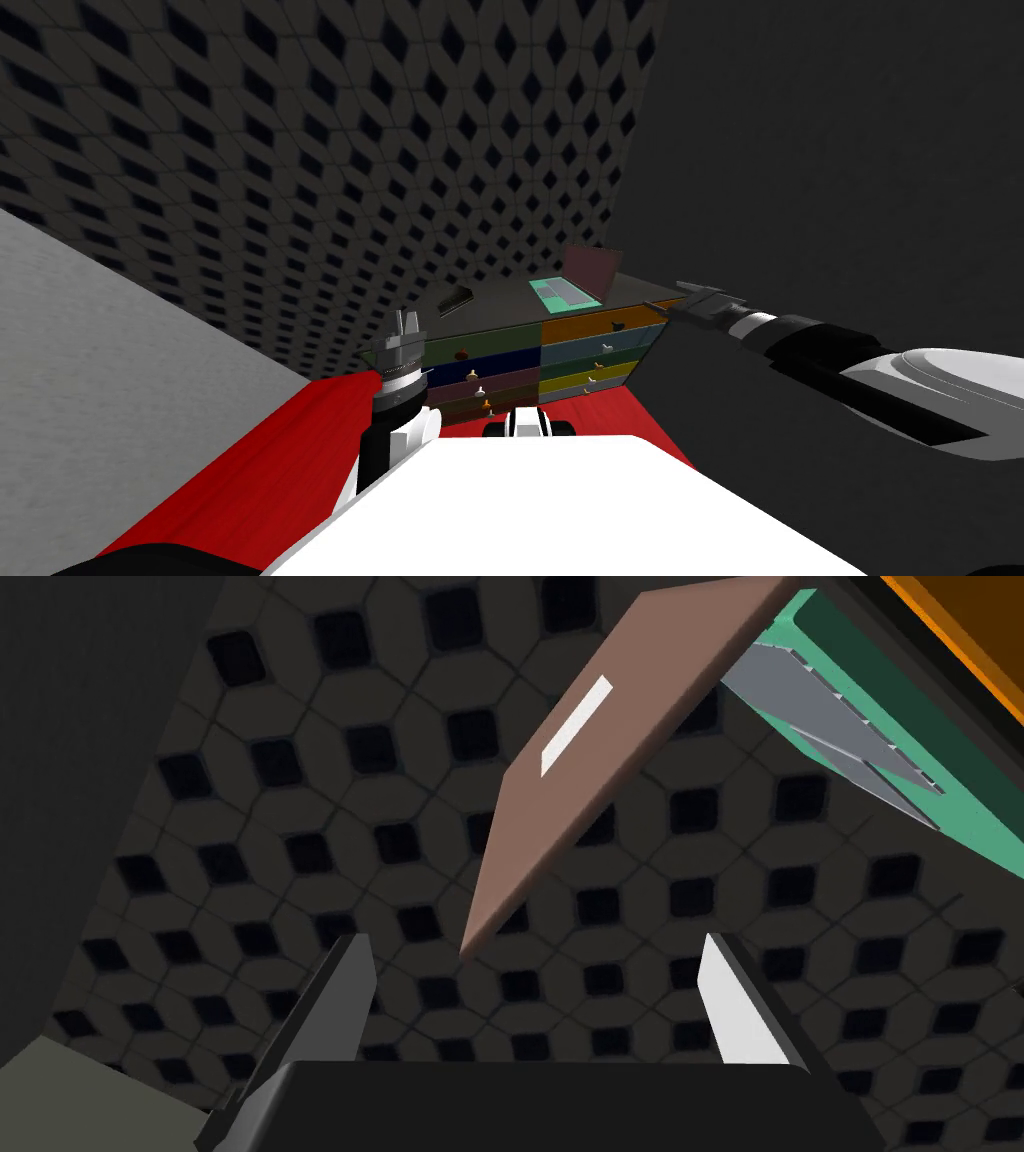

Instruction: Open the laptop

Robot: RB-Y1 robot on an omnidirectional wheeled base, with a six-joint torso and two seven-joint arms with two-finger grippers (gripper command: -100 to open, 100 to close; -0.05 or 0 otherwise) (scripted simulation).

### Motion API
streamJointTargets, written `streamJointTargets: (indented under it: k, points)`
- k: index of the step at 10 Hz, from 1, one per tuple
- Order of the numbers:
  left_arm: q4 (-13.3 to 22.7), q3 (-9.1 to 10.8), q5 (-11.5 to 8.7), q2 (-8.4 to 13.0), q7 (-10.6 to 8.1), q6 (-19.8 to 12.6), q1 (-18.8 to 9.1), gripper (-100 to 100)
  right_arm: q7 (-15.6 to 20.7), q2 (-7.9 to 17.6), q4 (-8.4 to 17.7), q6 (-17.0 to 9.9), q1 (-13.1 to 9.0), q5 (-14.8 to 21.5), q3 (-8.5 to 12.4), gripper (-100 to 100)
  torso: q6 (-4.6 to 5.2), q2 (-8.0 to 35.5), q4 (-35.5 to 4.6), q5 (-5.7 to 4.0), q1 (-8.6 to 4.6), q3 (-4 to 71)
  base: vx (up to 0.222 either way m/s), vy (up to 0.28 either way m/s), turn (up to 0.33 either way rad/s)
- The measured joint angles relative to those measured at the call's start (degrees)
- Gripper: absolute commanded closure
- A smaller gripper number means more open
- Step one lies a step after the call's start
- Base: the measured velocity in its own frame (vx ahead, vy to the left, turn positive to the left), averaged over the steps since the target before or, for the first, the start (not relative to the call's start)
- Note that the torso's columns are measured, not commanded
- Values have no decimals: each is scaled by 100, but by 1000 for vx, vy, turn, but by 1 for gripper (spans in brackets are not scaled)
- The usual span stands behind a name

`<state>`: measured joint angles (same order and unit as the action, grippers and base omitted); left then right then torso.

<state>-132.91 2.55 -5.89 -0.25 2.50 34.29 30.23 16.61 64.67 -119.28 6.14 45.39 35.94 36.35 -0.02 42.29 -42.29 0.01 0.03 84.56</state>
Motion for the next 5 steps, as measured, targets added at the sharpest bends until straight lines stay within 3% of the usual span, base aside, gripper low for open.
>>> streamJointTargets:
  k: [5]
  points:
    - [0,0,0,0,0,0,0,0,46,717,232,-327,126,262,326,-100,3,10,-3,-3,-8,-7,59,24,83]
